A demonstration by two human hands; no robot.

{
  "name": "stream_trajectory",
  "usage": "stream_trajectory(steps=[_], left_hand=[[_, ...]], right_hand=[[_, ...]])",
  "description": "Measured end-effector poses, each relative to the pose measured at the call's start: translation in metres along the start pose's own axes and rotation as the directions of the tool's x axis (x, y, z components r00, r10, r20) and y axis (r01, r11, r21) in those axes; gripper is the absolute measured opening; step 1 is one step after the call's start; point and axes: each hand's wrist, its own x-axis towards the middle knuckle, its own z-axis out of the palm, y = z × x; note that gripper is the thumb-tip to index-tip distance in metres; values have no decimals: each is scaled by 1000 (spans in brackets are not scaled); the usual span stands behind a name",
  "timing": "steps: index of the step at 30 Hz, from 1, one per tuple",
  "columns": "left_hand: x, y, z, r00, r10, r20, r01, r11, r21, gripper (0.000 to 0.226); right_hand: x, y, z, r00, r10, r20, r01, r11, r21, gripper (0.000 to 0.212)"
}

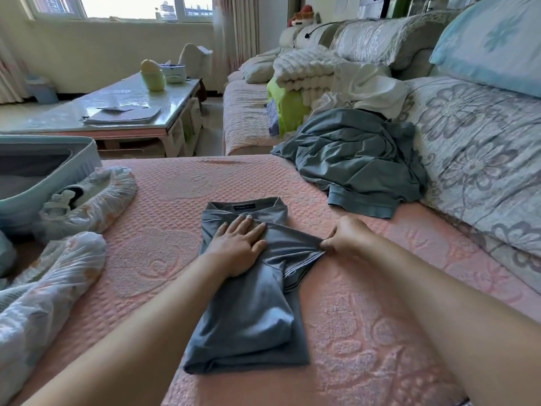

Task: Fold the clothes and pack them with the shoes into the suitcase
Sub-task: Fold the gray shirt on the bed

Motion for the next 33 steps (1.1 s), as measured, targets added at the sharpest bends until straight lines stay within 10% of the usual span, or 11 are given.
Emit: stream_trajectory(steps=[4, 8, 16, 24, 29, 33], left_hand=[[-6, 7, 0, 992, 55, -111, -52, 998, 27, 56], [-28, 17, -6, 925, 280, -258, -281, 959, 32, 49], [-78, 17, 2, 952, 307, 5, -307, 952, 13, 105], [-85, 22, -3, 958, 272, 92, -276, 960, 40, 90], [-79, 61, -17, 911, 344, -226, -321, 938, 134, 57], [-71, 83, -18, 912, 356, -204, -336, 933, 129, 43]], right_hand=[[-22, -18, 7, 954, -279, -108, 251, 942, -221, 21], [-54, -27, 5, 792, -602, 105, 611, 780, -137, 30], [-68, -24, 19, 660, -751, 1, 706, 620, -342, 19], [-64, 6, 0, 786, -603, 135, 610, 724, -322, 15], [-48, 9, 3, 871, -492, -21, 479, 856, -196, 21], [-31, 5, 9, 926, -363, -102, 356, 931, -84, 30]])
